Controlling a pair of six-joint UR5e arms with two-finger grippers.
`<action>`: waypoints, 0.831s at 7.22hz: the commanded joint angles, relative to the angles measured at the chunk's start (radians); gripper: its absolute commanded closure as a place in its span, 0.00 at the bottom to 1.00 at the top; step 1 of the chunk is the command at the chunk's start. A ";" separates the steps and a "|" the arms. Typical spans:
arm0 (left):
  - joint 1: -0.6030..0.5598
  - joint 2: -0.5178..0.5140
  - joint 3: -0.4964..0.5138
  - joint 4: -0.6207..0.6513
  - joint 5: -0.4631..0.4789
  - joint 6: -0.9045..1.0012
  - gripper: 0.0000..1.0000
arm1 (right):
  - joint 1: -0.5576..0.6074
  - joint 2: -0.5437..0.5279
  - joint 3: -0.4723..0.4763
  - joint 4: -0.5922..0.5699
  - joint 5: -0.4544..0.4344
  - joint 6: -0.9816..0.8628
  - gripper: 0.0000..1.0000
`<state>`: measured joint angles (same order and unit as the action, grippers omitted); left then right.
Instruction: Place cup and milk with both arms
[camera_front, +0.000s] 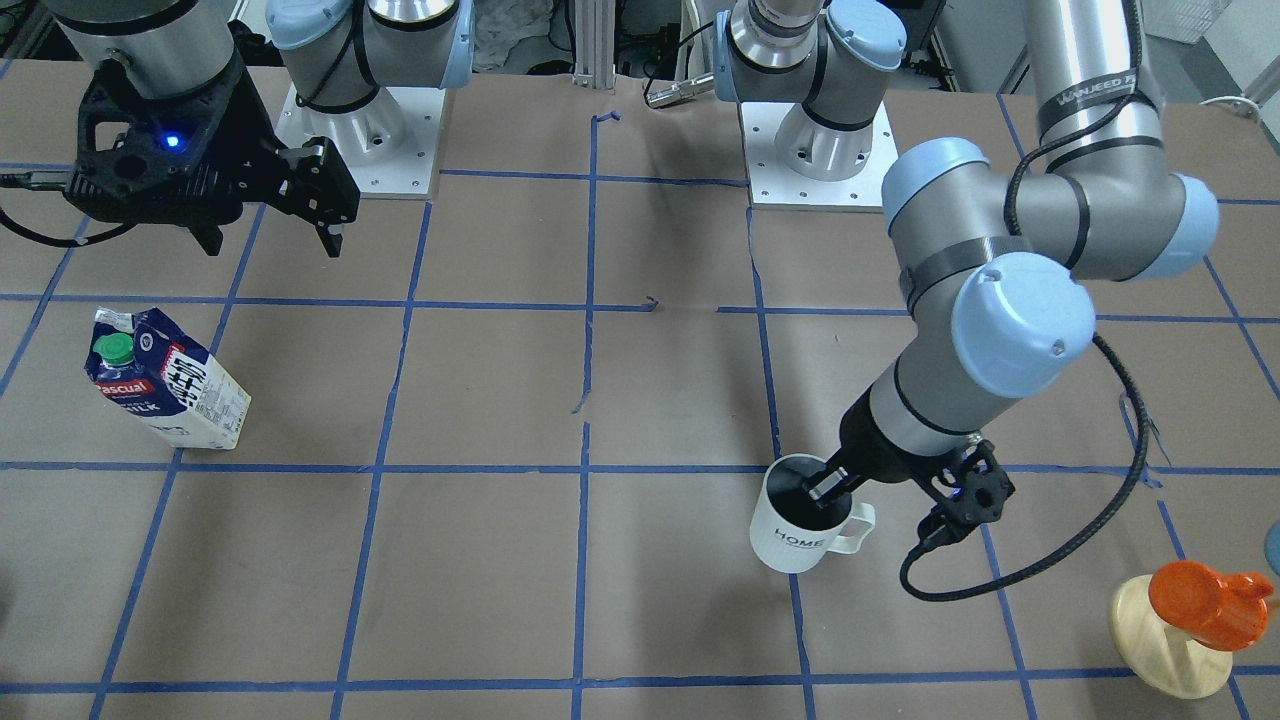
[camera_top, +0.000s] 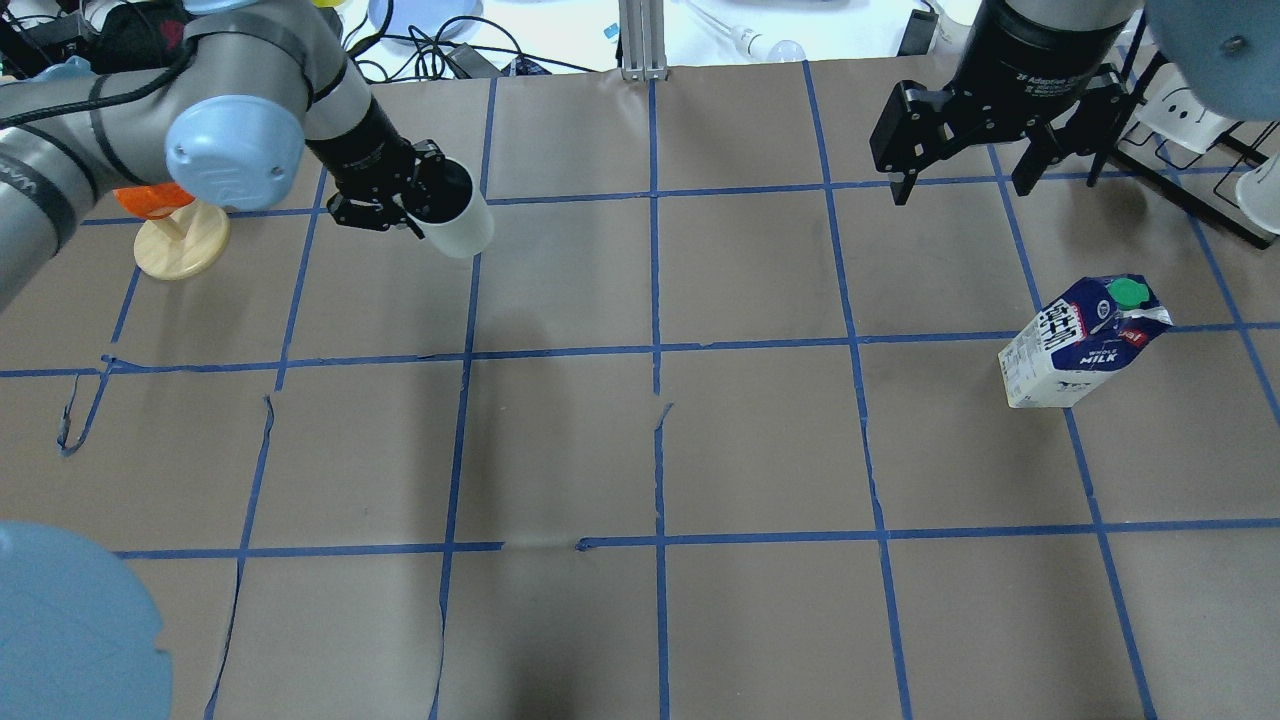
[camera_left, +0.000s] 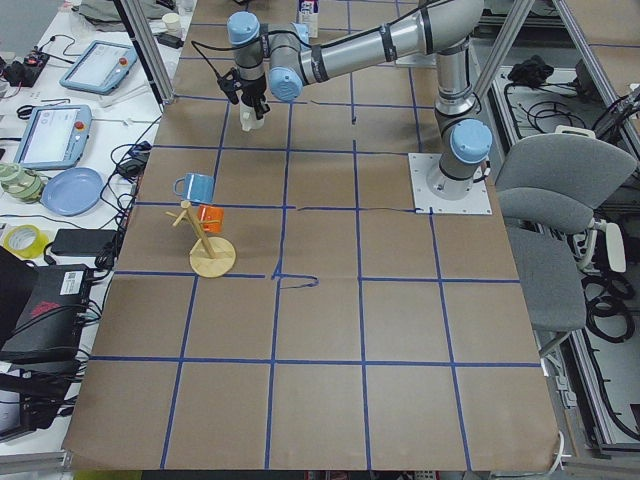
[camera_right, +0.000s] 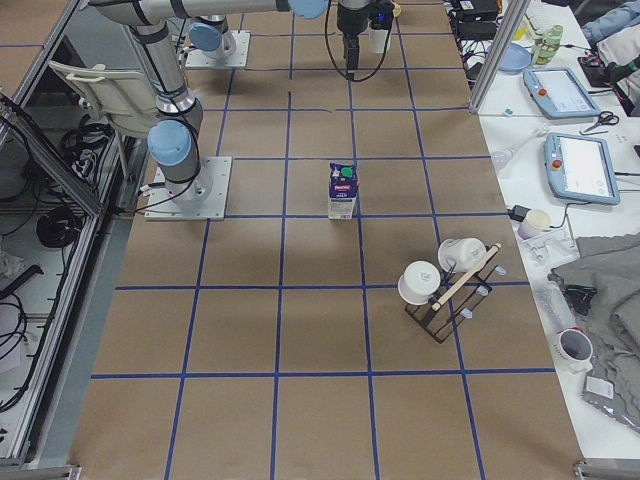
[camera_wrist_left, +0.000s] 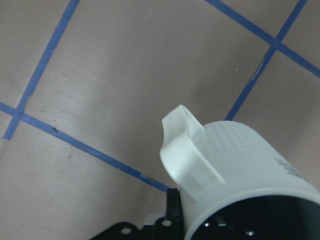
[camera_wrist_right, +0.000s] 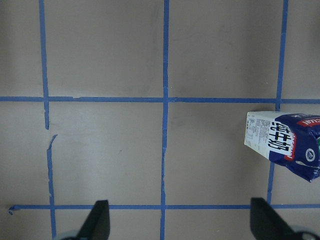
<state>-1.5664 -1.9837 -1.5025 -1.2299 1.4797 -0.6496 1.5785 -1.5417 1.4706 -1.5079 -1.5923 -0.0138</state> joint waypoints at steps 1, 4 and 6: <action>-0.101 -0.084 0.080 0.006 -0.001 -0.237 1.00 | 0.000 0.000 0.001 0.000 0.002 0.000 0.00; -0.193 -0.176 0.128 0.053 -0.042 -0.503 1.00 | 0.000 0.002 0.001 0.000 0.000 -0.002 0.00; -0.236 -0.205 0.124 0.128 -0.056 -0.635 1.00 | 0.000 0.002 0.001 0.000 0.000 -0.002 0.00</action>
<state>-1.7728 -2.1686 -1.3775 -1.1358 1.4335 -1.1910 1.5784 -1.5402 1.4711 -1.5079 -1.5922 -0.0152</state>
